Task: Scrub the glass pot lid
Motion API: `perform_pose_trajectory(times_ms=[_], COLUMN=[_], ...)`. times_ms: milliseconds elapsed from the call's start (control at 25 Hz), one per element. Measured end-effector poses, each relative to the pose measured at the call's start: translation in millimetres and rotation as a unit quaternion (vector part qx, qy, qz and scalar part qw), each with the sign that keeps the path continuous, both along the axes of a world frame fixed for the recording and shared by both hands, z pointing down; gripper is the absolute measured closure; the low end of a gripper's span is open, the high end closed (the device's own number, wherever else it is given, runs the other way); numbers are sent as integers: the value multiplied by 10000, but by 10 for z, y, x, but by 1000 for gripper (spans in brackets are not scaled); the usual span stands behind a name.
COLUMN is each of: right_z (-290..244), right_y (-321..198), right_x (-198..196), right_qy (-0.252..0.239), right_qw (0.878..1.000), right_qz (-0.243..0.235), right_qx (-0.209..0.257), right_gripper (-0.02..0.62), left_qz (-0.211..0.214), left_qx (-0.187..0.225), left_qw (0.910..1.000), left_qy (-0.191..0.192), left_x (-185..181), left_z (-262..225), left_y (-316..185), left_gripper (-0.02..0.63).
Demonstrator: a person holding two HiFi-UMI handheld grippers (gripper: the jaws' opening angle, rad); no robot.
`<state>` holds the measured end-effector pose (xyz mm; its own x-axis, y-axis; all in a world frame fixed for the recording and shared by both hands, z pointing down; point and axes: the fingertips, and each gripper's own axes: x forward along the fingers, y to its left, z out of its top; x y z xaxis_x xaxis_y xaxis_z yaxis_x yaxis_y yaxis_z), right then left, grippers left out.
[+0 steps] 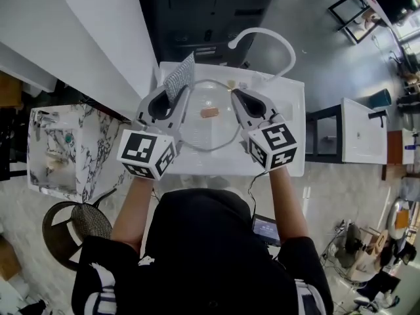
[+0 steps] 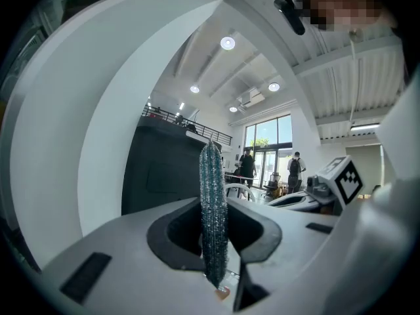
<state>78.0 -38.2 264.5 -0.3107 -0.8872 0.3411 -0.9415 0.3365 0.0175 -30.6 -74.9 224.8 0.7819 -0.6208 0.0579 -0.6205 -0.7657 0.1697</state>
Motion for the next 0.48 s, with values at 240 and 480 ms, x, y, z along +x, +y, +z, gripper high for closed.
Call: perform_pose_trajectory(times_ms=[240, 480], right_z=[280, 702], right_y=[-90, -87], right_x=[47, 2], right_qy=[131, 449], right_qw=[9975, 9858], right_qz=[-566, -1297], right_qx=[-401, -963], right_gripper=[556, 469], left_qz=[-246, -537], left_qx=[-138, -269], left_qw=[9996, 9982], left_qy=[-41, -91], left_x=[108, 119], left_z=[140, 314], left_y=[-132, -225], left_gripper=[534, 534])
